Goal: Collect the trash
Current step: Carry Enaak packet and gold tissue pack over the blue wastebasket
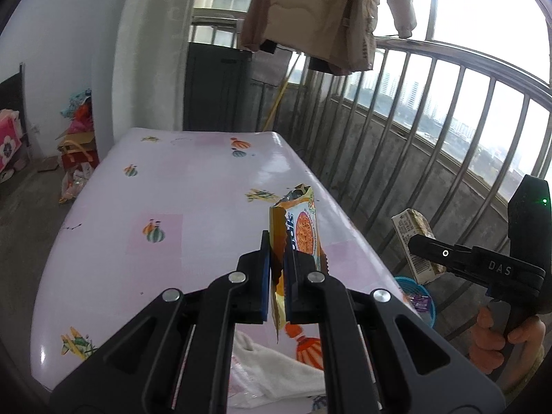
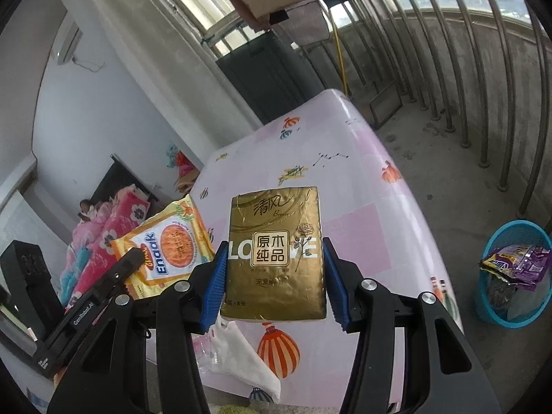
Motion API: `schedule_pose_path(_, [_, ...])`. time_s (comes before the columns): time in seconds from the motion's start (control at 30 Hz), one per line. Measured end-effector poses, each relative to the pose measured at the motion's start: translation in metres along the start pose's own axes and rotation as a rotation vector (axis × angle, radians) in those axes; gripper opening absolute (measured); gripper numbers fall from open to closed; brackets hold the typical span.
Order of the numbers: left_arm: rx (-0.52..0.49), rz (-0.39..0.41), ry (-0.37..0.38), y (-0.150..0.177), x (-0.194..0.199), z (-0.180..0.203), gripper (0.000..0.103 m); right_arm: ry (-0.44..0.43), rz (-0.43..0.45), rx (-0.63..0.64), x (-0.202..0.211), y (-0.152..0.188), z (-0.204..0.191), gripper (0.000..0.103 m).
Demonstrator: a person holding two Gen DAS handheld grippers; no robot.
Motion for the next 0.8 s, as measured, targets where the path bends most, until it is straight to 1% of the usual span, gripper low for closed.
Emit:
schedule_pose_path(0.17, [-0.05, -0.019, 0.061, -0.012, -0.01, 0.026, 0.004, 0.049, 0.058, -0.02, 0.029, -0.01, 0.018, 0.05])
schedule_pose_path(0.23, [-0.082, -0.015, 0.091, -0.017, -0.015, 0.04, 0.004, 0.091, 0.084, -0.034, 0.044, -0.012, 0.032, 0.05])
schedule_pose_path(0.33, [-0.101, -0.035, 0.151, -0.018, -0.03, 0.063, 0.004, 0.168, 0.116, -0.079, 0.06, -0.015, 0.065, 0.05])
schedule_pose_path(0.4, [-0.119, -0.066, 0.189, -0.016, -0.042, 0.081, 0.004, 0.222, 0.154, -0.141, 0.076, -0.02, 0.095, 0.05])
schedule_pose_path(0.47, [-0.155, -0.083, 0.229, -0.015, -0.053, 0.103, 0.004, 0.278, 0.199, -0.203, 0.096, -0.025, 0.126, 0.05])
schedule_pose_path(0.5, [-0.181, -0.083, 0.251, -0.016, -0.058, 0.116, 0.004, 0.319, 0.23, -0.238, 0.111, -0.028, 0.147, 0.05])
schedule_pose_path(0.6, [-0.234, -0.09, 0.311, -0.019, -0.07, 0.152, 0.004, 0.409, 0.278, -0.31, 0.141, -0.027, 0.187, 0.05])
schedule_pose_path(0.7, [-0.273, -0.128, 0.37, -0.016, -0.084, 0.184, 0.004, 0.46, 0.285, -0.371, 0.153, -0.019, 0.217, 0.05])
schedule_pose_path(0.77, [-0.303, -0.175, 0.412, -0.006, -0.097, 0.209, 0.004, 0.478, 0.265, -0.418, 0.151, -0.008, 0.24, 0.05])
schedule_pose_path(0.8, [-0.317, -0.214, 0.435, 0.001, -0.107, 0.223, 0.004, 0.477, 0.256, -0.438, 0.149, -0.005, 0.247, 0.05])
Point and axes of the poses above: each gripper's, at about its wrist camera, not at the fingertips, and x roughly against the way its jaws point, z to its right, y to its underside, the point moved 7 cm from there along -x, roughly the way its jaws point, and after that the axes turned 2 degrees about y, right-handed, at the moved point
